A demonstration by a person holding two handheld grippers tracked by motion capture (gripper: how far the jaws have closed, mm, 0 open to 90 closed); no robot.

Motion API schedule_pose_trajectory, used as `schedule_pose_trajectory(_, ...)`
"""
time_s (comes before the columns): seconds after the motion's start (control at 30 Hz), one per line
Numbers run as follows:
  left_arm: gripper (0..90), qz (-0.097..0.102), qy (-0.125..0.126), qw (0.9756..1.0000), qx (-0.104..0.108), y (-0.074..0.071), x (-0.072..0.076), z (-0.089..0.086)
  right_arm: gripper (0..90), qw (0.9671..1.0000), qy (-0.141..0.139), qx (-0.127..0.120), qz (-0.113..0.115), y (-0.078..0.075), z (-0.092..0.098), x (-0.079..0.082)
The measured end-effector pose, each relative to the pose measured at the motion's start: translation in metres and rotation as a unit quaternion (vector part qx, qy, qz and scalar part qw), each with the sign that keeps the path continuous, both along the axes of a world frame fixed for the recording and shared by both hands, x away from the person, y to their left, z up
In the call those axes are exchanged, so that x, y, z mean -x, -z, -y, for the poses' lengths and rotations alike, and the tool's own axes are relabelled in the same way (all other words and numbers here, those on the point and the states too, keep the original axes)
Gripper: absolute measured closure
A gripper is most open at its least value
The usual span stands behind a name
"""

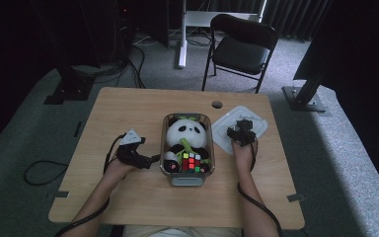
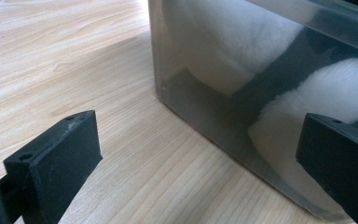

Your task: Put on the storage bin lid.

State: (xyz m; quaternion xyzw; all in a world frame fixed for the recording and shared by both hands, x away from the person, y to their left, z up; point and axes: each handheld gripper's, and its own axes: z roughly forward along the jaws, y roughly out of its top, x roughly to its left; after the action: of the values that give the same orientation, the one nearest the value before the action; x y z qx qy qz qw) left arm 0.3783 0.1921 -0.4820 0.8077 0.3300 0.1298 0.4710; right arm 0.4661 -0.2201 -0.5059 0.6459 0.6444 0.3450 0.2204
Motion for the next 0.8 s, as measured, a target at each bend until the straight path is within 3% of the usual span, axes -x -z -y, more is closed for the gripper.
schedule_pose_trajectory(0.03,0.4,0.001,0.0,1.0,0.0,0.0,0.0,0.0,52.4,1.0,-0.003,-0.008,-0.002,0.0,0.001,0.001)
schedule_pose_trajectory(0.6,0.4,0.004,-0.003,1.0,0.005,-0.003,0.001,0.0,62.5,0.9984,-0.055,0.012,0.007,-0.008,0.015,0.02)
schedule_pose_trajectory(0.8,0.4,0.004,-0.004,1.0,0.006,-0.004,0.001,-0.001,64.7,0.9956,-0.092,0.015,0.009,-0.014,0.022,0.029)
